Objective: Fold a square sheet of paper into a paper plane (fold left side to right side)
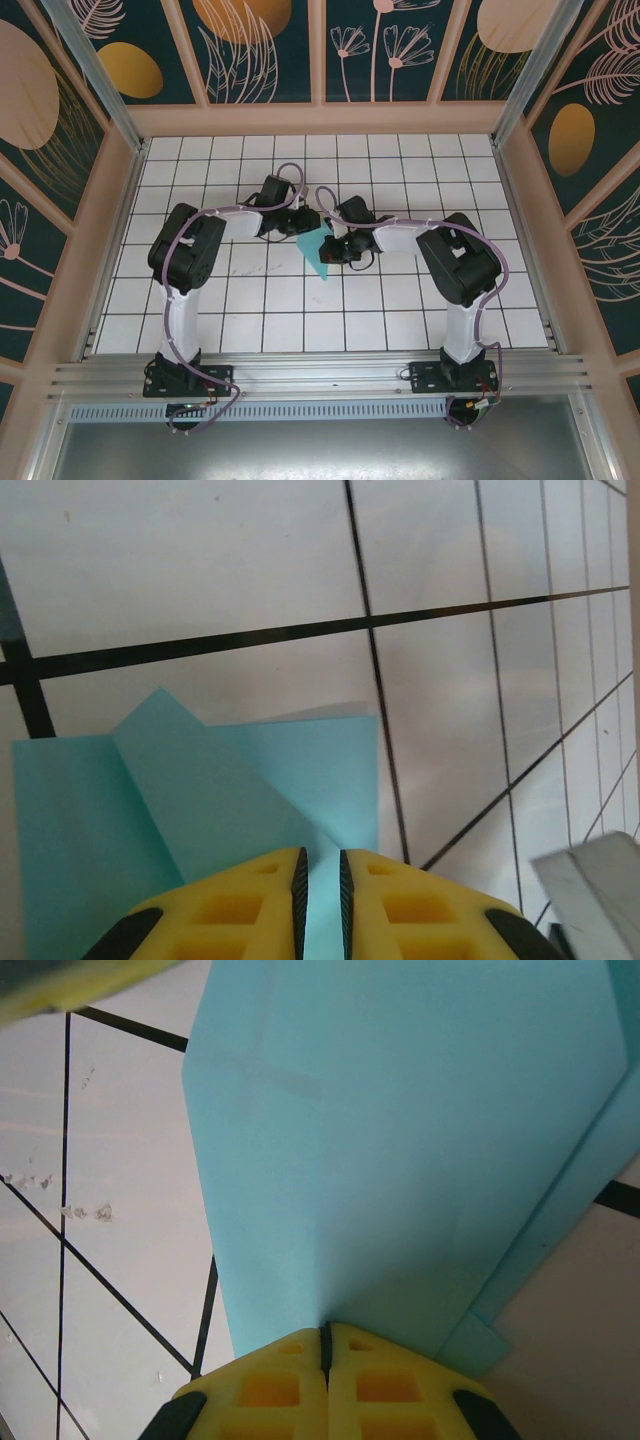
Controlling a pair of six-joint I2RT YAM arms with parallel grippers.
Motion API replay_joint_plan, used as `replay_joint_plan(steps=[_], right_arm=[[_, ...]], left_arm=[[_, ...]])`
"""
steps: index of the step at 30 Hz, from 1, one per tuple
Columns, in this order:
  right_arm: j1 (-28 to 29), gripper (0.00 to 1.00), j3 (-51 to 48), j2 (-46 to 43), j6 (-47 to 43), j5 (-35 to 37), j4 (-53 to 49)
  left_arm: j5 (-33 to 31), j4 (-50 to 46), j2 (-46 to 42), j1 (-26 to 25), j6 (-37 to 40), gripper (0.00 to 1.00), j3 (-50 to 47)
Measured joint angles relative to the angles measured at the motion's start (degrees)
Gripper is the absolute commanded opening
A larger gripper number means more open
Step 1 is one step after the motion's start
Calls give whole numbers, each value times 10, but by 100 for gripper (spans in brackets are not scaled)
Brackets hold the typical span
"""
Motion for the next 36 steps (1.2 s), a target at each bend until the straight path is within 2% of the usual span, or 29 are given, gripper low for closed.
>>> replay_joint_plan(steps=[12, 28, 36], right_arm=[[0, 0, 2, 0, -4, 4, -6], [-4, 0, 2, -2, -9, 15, -7], [-5, 0, -2, -6, -19, 21, -4]], left_arm=[[-43, -29, 40, 0, 1, 20, 62], [-37, -111, 74, 3, 5, 22, 140], [-47, -119, 93, 23, 14, 23, 174]])
